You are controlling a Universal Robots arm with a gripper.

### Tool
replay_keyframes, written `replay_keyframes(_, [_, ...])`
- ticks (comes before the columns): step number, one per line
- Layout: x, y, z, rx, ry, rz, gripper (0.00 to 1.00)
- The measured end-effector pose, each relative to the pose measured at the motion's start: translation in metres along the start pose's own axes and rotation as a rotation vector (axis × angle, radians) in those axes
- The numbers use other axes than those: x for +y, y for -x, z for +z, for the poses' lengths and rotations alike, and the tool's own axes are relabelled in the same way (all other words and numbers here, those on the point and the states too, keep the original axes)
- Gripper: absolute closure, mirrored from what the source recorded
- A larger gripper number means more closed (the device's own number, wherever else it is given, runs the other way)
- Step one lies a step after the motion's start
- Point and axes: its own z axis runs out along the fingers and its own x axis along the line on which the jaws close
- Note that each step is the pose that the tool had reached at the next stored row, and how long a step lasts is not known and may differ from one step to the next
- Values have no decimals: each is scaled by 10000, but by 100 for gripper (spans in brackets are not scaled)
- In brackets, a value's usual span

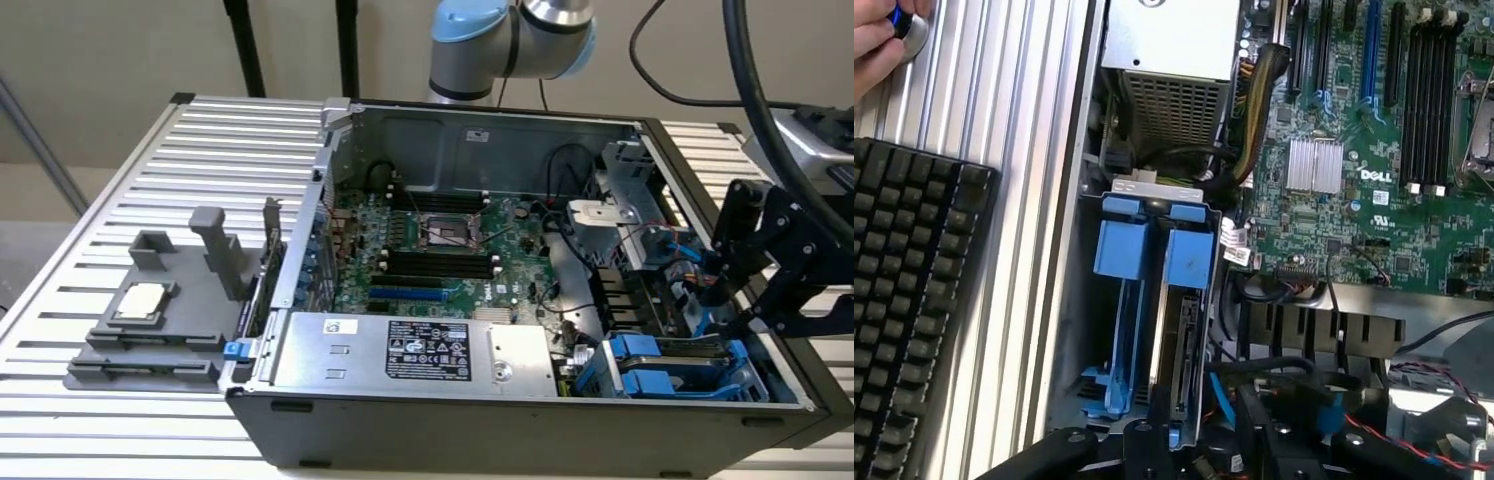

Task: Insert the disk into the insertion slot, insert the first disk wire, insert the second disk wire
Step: 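Insert the first disk wire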

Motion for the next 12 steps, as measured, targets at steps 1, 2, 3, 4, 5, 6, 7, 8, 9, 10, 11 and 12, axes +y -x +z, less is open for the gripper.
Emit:
replay_keyframes(1, [-1, 11, 3, 1, 0, -22, 61])
replay_keyframes(2, [-2, 23, 5, 1, 0, -42, 63])
replay_keyframes(3, [-3, 35, 5, 3, 0, -60, 70])
replay_keyframes(4, [-3, 42, 4, 5, 0, -79, 70])
replay_keyframes(5, [1, 46, 5, 6, 0, -105, 76])
replay_keyframes(6, [4, 50, 5, 9, 0, -135, 76])
replay_keyframes(7, [5, 54, 5, 12, 0, -163, 82])
replay_keyframes(8, [5, 57, 5, 13, 0, -192, 82])
replay_keyframes(9, [5, 61, 5, 16, 0, -219, 82])
replay_keyframes(10, [5, 65, 4, 20, 0, -249, 82])
replay_keyframes(11, [5, 70, 5, 21, 0, -281, 82])
replay_keyframes(12, [5, 76, 5, 24, 0, -313, 82])
